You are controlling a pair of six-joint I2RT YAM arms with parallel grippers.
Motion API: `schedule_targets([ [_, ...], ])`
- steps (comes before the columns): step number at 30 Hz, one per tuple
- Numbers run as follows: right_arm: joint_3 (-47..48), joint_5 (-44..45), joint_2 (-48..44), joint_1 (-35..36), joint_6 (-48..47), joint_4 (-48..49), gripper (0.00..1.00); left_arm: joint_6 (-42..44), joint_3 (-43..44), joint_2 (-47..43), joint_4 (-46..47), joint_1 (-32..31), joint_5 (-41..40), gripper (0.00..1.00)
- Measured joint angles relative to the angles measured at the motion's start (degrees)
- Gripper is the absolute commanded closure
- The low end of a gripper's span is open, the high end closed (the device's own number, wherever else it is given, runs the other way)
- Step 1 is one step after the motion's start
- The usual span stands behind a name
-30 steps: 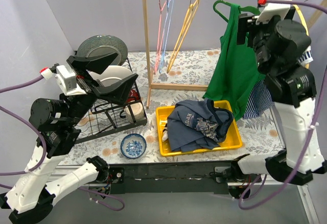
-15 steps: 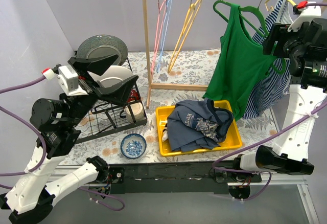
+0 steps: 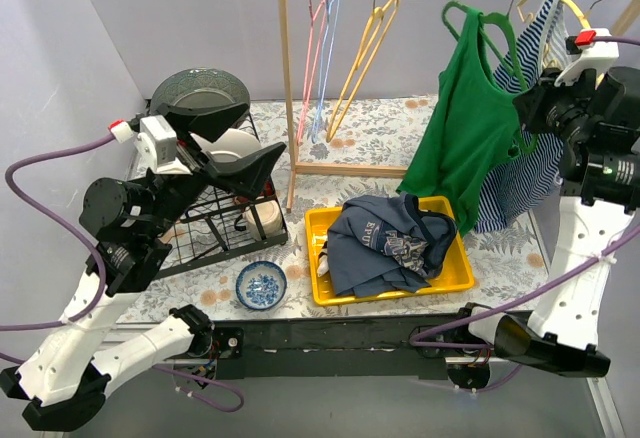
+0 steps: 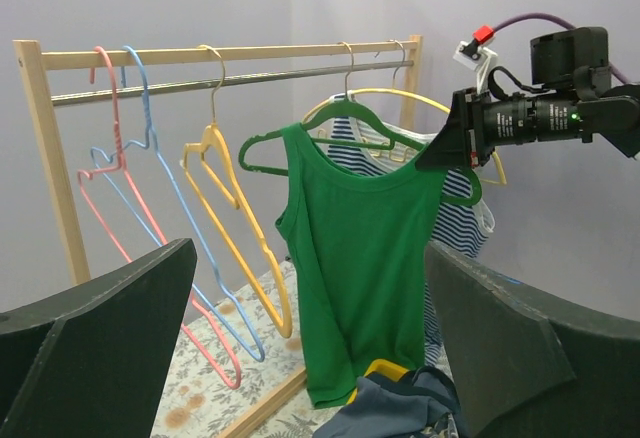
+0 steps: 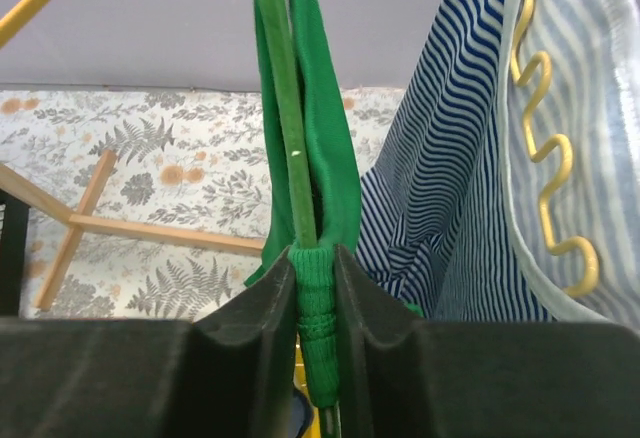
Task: Remove the tank top from the hanger
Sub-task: Pick up the hanger from the clothesline.
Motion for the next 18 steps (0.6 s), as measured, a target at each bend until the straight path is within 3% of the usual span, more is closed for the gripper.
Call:
schedule_targets([
  [4,-4.09,-0.2,-4.07,0.0,-0.7,5.05,0.99,-0.28,0.02,1.16,0.39,0.0,0.76,0.02],
  [18,-6.25,-1.49,-2.71,-0.02,-2.38,13.42,0.99,-0.59,2.45,3.87,-0.2,0.0,1.51,0.02],
])
